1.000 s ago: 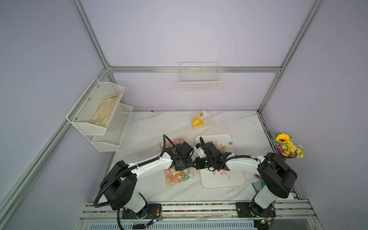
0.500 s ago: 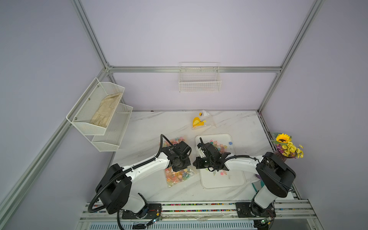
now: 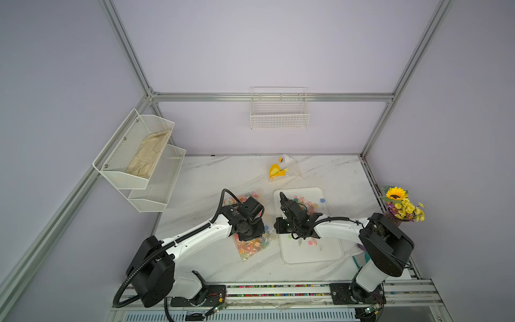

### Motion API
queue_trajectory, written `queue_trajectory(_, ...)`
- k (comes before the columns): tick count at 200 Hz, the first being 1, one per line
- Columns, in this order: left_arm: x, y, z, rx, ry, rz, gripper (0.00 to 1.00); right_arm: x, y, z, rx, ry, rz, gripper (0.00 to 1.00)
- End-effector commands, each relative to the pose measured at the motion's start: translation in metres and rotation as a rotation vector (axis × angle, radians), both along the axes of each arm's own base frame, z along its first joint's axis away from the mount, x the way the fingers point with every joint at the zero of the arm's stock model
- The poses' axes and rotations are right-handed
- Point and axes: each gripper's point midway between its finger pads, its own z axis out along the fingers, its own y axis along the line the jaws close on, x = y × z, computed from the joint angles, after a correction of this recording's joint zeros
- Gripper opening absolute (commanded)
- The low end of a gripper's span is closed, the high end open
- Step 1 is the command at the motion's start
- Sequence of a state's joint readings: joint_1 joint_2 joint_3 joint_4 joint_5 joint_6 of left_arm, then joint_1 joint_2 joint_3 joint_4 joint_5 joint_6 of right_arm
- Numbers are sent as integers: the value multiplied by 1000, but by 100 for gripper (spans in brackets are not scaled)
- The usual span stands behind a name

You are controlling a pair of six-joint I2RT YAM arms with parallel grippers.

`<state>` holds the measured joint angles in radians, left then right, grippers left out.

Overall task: Pour candies out of the ziploc bag
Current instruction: Open the ziploc bag at the center of the board.

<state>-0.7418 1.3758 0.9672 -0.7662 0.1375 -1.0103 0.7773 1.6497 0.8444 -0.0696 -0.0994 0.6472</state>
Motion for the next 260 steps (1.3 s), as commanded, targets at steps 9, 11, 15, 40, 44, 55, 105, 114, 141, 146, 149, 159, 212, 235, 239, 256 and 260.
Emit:
queue_trajectory(9, 22, 0, 46, -70, -148, 64, 64, 8, 18, 56, 116, -107, 48, 32)
queue_trajectory(11, 23, 2, 47, -65, -154, 74, 66, 8, 19, 58, 119, -111, 52, 32)
queue_trajectory(15, 24, 7, 48, -58, -164, 92, 70, 8, 20, 62, 127, -118, 60, 34)
queue_trajectory(40, 21, 43, 53, -19, -205, 173, 81, 7, 26, 82, 162, -153, 101, 42)
queue_trajectory(44, 19, 49, 52, -13, -205, 186, 82, 6, 28, 84, 168, -155, 112, 43)
queue_trajectory(55, 12, 67, 48, 7, -198, 222, 84, 4, 31, 87, 178, -153, 135, 47)
queue_trajectory(105, -29, 107, 4, -13, -85, 334, 88, -5, 37, 81, 180, -133, 211, 62)
queue_trajectory(114, -32, 106, -4, -24, -65, 338, 88, -6, 37, 77, 176, -121, 216, 63)
queue_trajectory(141, -34, 98, -24, -68, -27, 344, 88, -10, 41, 66, 180, -81, 230, 64)
queue_trajectory(146, -34, 97, -27, -74, -24, 347, 88, -11, 42, 64, 184, -72, 231, 63)
queue_trajectory(149, -33, 96, -29, -79, -26, 347, 88, -11, 42, 63, 185, -68, 234, 63)
queue_trajectory(159, -30, 92, -35, -96, -29, 345, 87, -12, 43, 60, 187, -57, 234, 62)
queue_trajectory(212, -13, 82, -55, -173, -74, 376, 85, -13, 48, 43, 182, -5, 238, 59)
queue_trajectory(235, -8, 82, -64, -189, -83, 395, 81, -15, 52, 38, 190, 14, 253, 53)
queue_trajectory(239, -8, 82, -65, -188, -83, 399, 80, -15, 52, 37, 189, 17, 255, 52)
queue_trajectory(256, -6, 84, -69, -186, -85, 410, 74, -15, 54, 34, 188, 29, 259, 49)
queue_trajectory(260, -6, 84, -69, -184, -87, 411, 73, -15, 55, 33, 188, 30, 262, 49)
